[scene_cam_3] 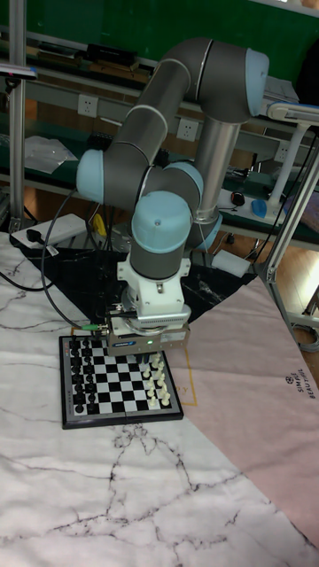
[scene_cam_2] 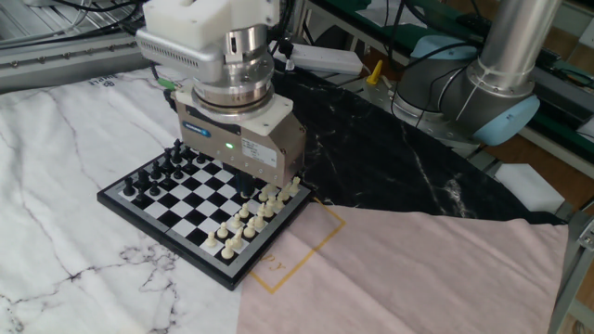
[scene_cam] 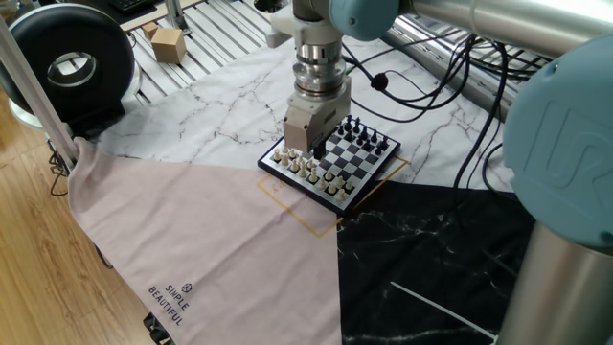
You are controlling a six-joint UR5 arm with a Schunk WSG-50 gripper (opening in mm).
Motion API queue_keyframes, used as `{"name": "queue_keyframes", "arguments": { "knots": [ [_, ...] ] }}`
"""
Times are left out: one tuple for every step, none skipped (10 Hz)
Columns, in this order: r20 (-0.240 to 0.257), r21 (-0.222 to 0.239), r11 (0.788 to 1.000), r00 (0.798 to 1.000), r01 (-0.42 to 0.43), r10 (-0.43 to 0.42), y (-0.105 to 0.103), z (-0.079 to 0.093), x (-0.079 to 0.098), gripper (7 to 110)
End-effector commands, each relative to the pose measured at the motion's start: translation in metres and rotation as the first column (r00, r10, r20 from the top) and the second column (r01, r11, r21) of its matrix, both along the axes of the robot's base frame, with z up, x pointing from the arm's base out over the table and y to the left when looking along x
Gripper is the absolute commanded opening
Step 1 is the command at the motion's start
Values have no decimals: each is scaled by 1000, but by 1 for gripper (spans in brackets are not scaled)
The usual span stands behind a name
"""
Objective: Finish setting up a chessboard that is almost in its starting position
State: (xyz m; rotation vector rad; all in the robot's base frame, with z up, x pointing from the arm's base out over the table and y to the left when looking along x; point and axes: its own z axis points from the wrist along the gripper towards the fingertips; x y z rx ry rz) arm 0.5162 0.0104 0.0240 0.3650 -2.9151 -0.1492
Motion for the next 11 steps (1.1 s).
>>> {"name": "queue_keyframes", "arguments": {
  "knots": [
    [-23, 25, 1000, 1000, 12, -11, 7, -1, -6, 7],
    [-23, 26, 1000, 1000, 18, -17, 9, -3, -5, 7],
    [-18, 26, 999, 1000, 21, -20, 11, -5, -4, 7],
    [-15, 21, 999, 1000, 24, -24, 11, -7, -3, 7],
    [-18, 17, 1000, 1000, 22, -22, 11, -8, -4, 7],
    [-19, 15, 1000, 1000, 24, -24, 11, -8, -4, 7],
    [-19, 13, 1000, 1000, 25, -25, 10, -9, -4, 7],
    [-20, 14, 1000, 999, 28, -28, 11, -10, -4, 7],
    [-20, 15, 999, 999, 31, -31, 11, -10, -4, 7],
    [-18, 16, 999, 999, 31, -31, 11, -10, -4, 7],
    [-17, 15, 999, 999, 32, -31, 11, -10, -3, 7]
  ]
}}
